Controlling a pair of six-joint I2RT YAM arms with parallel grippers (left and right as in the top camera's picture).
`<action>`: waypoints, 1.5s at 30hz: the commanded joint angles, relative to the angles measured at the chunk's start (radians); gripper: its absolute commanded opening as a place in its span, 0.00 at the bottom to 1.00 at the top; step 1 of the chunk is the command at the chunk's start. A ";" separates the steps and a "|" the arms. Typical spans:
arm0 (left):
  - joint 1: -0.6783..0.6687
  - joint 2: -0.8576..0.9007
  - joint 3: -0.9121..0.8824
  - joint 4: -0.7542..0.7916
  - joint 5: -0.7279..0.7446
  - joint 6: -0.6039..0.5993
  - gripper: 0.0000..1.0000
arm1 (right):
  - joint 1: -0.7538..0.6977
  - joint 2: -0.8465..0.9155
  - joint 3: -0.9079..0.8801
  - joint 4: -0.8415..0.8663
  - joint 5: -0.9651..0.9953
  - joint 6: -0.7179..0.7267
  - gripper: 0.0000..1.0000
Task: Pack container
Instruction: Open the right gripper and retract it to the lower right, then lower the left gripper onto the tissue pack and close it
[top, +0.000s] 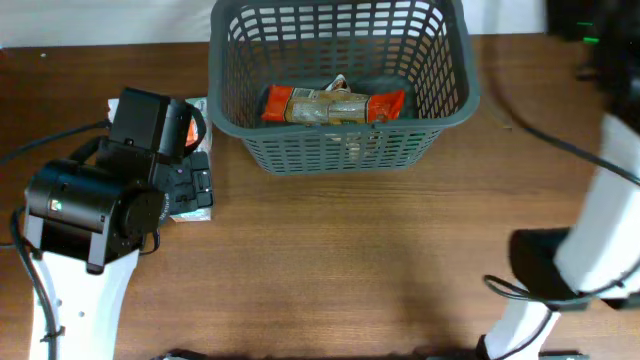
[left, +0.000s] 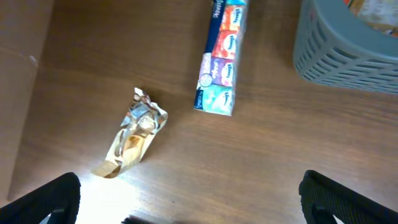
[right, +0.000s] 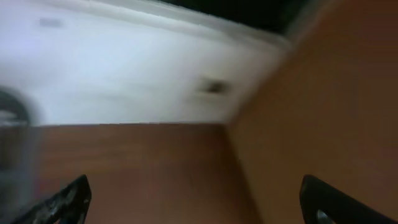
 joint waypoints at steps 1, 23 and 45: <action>0.006 0.002 -0.003 0.002 0.019 -0.013 0.99 | -0.193 -0.062 0.014 -0.067 0.004 0.190 0.99; 0.373 0.011 -0.003 0.132 0.583 0.392 0.99 | -0.534 -0.022 -0.309 -0.190 -0.302 0.223 0.99; 0.468 0.554 -0.003 0.359 0.433 0.348 0.99 | -0.534 -0.022 -0.321 -0.190 -0.302 0.223 0.99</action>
